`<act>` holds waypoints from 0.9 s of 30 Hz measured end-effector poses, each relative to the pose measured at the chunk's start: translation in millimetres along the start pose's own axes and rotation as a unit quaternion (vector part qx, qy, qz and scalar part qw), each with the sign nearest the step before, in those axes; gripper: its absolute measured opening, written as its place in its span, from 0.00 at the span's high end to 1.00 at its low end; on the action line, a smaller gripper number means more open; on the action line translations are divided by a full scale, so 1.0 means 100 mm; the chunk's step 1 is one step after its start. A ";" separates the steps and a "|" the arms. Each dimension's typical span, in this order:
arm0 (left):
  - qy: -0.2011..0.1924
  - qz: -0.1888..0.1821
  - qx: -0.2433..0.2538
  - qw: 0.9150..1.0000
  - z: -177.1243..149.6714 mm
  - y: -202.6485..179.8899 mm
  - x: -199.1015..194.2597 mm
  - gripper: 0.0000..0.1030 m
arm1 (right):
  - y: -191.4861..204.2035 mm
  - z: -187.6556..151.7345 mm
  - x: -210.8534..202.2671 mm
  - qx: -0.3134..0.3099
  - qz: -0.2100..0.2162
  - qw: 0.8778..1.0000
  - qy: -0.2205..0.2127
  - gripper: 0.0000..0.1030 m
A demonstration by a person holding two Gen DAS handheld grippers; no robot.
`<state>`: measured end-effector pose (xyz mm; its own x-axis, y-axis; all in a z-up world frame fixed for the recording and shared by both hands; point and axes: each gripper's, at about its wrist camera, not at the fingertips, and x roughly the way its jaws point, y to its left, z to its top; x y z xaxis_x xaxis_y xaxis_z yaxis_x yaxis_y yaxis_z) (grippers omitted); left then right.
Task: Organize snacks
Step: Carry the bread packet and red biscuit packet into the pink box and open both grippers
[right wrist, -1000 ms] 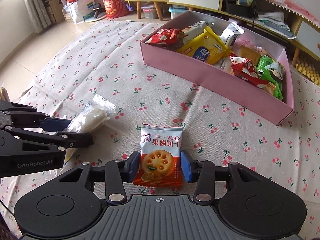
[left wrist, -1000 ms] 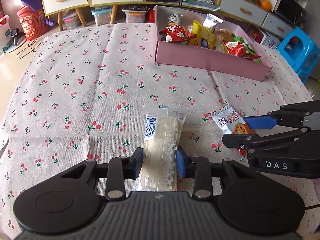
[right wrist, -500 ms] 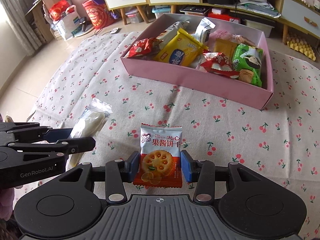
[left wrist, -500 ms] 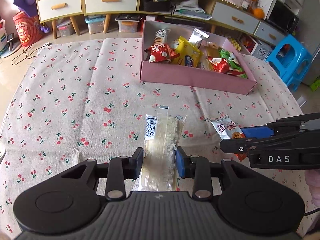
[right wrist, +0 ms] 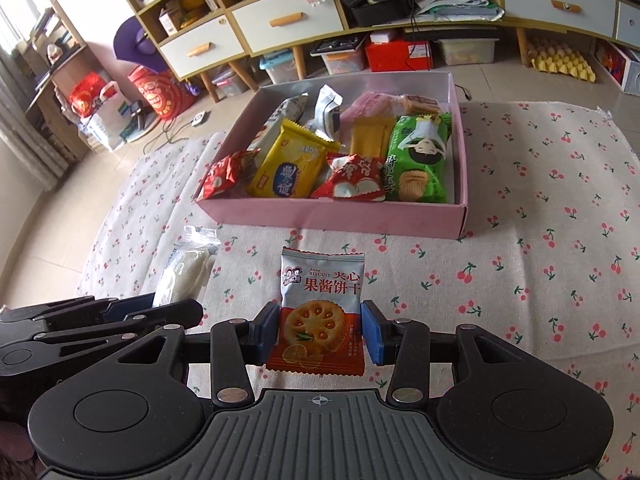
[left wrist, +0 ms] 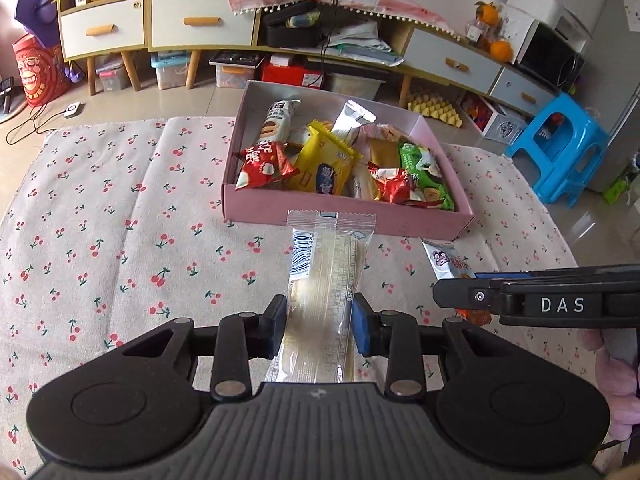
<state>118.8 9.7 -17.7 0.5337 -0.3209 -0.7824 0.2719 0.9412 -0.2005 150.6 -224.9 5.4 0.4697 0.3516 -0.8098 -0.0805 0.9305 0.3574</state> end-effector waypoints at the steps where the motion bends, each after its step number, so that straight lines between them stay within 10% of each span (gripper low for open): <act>1: -0.002 -0.001 0.000 1.000 0.03 -0.02 0.01 0.70 | -0.02 0.02 -0.01 0.006 0.001 1.000 -0.001 0.59; 27: -0.038 0.057 0.027 0.997 1.14 -0.10 0.80 0.70 | -0.75 1.16 0.42 0.114 -0.004 0.990 -0.084 0.59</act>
<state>249.9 -37.4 -11.0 0.6227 -0.2210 -0.7506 0.2471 0.9657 -0.0794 278.3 -292.1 -2.0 0.6109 0.3049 -0.7306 0.1146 0.8791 0.4627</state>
